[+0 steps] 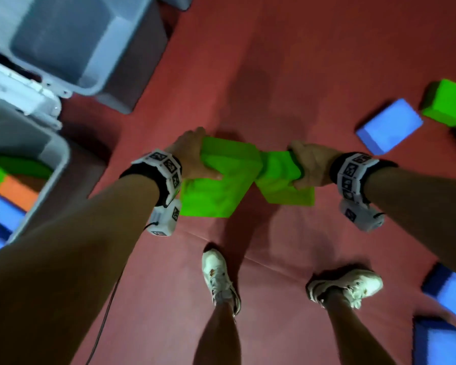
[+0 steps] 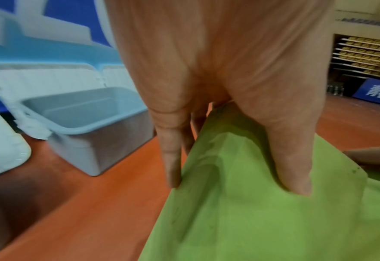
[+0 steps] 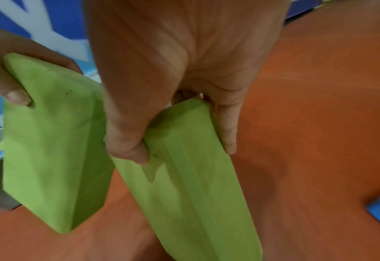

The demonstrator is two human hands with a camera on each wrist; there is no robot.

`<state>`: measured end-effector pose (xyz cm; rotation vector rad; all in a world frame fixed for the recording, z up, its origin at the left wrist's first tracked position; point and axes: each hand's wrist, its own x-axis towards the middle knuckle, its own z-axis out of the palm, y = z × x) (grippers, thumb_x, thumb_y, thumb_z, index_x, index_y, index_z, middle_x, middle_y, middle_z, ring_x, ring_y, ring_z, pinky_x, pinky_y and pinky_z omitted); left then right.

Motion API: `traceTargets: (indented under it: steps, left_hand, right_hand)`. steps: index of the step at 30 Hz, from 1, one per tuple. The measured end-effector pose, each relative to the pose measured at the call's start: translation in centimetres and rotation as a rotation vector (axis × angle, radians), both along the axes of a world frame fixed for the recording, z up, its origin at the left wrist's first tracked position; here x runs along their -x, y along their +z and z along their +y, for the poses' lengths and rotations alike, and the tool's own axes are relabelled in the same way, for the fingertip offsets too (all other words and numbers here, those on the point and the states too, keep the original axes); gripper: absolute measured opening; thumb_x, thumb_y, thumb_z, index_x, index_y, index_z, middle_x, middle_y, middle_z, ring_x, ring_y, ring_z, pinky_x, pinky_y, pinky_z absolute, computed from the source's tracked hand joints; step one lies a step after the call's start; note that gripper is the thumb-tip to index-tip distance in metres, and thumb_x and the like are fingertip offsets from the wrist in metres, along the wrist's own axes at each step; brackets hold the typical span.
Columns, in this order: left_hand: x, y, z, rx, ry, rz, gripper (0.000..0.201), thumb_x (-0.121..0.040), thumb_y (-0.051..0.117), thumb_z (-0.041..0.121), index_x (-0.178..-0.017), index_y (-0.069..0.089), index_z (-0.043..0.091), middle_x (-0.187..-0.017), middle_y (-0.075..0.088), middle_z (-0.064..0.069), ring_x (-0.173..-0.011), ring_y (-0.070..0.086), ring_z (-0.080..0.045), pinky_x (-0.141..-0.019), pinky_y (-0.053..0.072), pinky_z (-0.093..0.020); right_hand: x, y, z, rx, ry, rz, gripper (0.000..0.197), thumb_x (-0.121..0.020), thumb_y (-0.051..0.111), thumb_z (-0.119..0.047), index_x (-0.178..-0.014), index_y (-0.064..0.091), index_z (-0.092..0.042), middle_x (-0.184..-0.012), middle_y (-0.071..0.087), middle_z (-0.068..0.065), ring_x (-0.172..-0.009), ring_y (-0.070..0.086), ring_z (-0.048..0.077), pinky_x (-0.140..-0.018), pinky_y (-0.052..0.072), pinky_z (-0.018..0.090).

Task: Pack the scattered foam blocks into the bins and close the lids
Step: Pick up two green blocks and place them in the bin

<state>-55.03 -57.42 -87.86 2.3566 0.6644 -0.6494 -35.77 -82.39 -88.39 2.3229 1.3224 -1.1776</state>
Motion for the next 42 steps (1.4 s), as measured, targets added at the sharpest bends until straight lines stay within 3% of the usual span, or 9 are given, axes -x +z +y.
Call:
traceTargets:
  steps: [4, 8, 11, 17, 20, 23, 27, 35, 42]
  left_hand:
    - [9.5, 2.9, 8.6, -0.058, 0.103, -0.031, 0.088, -0.052, 0.089, 0.051, -0.123, 0.046, 0.021, -0.108, 0.048, -0.002, -0.096, 0.054, -0.023, -0.085, 0.049, -0.035]
    - [18.6, 6.2, 15.4, -0.152, 0.167, -0.017, 0.094, -0.056, 0.085, 0.059, -0.126, 0.041, 0.013, -0.114, 0.045, -0.007, -0.099, 0.053, -0.025, -0.09, 0.049, -0.039]
    - [24.0, 8.3, 20.1, -0.201, 0.31, -0.018, 0.102, -0.054, 0.085, 0.061, -0.129, 0.037, 0.011, -0.116, 0.041, -0.007, -0.099, 0.052, -0.025, -0.091, 0.048, -0.041]
    - [31.8, 11.6, 29.9, -0.313, 0.514, -0.088, 0.093, -0.049, 0.094, 0.043, -0.117, 0.043, 0.006, -0.113, 0.043, -0.012, -0.091, 0.042, -0.019, -0.083, 0.042, -0.037]
    - [33.6, 12.9, 35.7, -0.334, 0.541, -0.055, 0.091, -0.05, 0.093, 0.041, -0.116, 0.041, 0.008, -0.113, 0.04, -0.009, -0.089, 0.052, -0.025, -0.077, 0.045, -0.039]
    - [33.3, 13.9, 40.7, -0.316, 0.501, 0.014, 0.092, -0.049, 0.09, 0.042, -0.121, 0.038, 0.017, -0.114, 0.036, -0.003, -0.085, 0.057, -0.028, -0.074, 0.05, -0.041]
    - [31.5, 13.7, 46.8, -0.305, 0.422, 0.071, 0.097, -0.056, 0.09, 0.038, -0.14, 0.043, 0.026, -0.124, 0.033, -0.01, -0.092, 0.057, -0.03, -0.092, 0.051, -0.042]
    - [30.6, 10.4, 54.9, -0.332, 0.275, 0.159, 0.083, -0.06, 0.083, 0.026, -0.128, 0.039, 0.043, -0.128, 0.035, -0.013, -0.094, 0.061, -0.043, -0.084, 0.054, -0.054]
    - [31.1, 7.2, 58.5, -0.279, 0.134, 0.224, 0.082, -0.064, 0.078, 0.022, -0.129, 0.036, 0.045, -0.137, 0.025, -0.014, -0.106, 0.056, -0.046, -0.087, 0.052, -0.054]
  right_hand:
    - [6.0, 2.7, 12.6, -0.01, 0.192, -0.047, 0.084, -0.068, 0.081, -0.046, -0.129, 0.038, -0.008, -0.117, 0.048, 0.012, -0.094, 0.057, 0.031, -0.072, 0.047, 0.038]
    - [12.3, 5.0, 23.7, -0.076, 0.47, -0.146, 0.086, -0.071, 0.078, -0.05, -0.136, 0.04, -0.008, -0.127, 0.046, 0.011, -0.109, 0.054, 0.03, -0.078, 0.045, 0.033]
    - [15.6, 5.6, 30.1, -0.13, 0.485, -0.14, 0.095, -0.069, 0.074, -0.058, -0.141, 0.033, -0.011, -0.135, 0.041, 0.011, -0.119, 0.051, 0.033, -0.093, 0.044, 0.038]
    - [20.8, 5.6, 43.7, -0.194, 0.5, 0.002, 0.099, -0.052, 0.057, -0.078, -0.129, 0.039, -0.018, -0.123, 0.043, 0.005, -0.109, 0.049, 0.026, -0.097, 0.046, 0.041]
    - [23.1, 5.7, 49.0, -0.234, 0.446, 0.053, 0.099, -0.05, 0.057, -0.079, -0.125, 0.042, -0.017, -0.123, 0.045, 0.008, -0.112, 0.05, 0.028, -0.099, 0.046, 0.042]
    - [24.3, 6.0, 52.8, -0.245, 0.306, 0.124, 0.09, -0.06, 0.075, -0.059, -0.127, 0.037, -0.012, -0.128, 0.043, 0.011, -0.114, 0.055, 0.031, -0.095, 0.049, 0.043]
    - [24.9, 5.2, 56.1, -0.255, 0.203, 0.136, 0.087, -0.063, 0.076, -0.051, -0.127, 0.032, -0.009, -0.134, 0.048, 0.014, -0.115, 0.059, 0.035, -0.089, 0.05, 0.043]
    - [26.6, 3.6, 59.4, -0.225, 0.011, 0.164, 0.086, -0.066, 0.079, -0.043, -0.128, 0.031, -0.008, -0.13, 0.048, 0.016, -0.117, 0.056, 0.036, -0.098, 0.047, 0.044]
    - [30.6, 3.8, 61.5, -0.232, -0.004, 0.125, 0.081, -0.066, 0.076, -0.043, -0.125, 0.031, -0.01, -0.124, 0.051, 0.014, -0.11, 0.06, 0.037, -0.09, 0.051, 0.042]
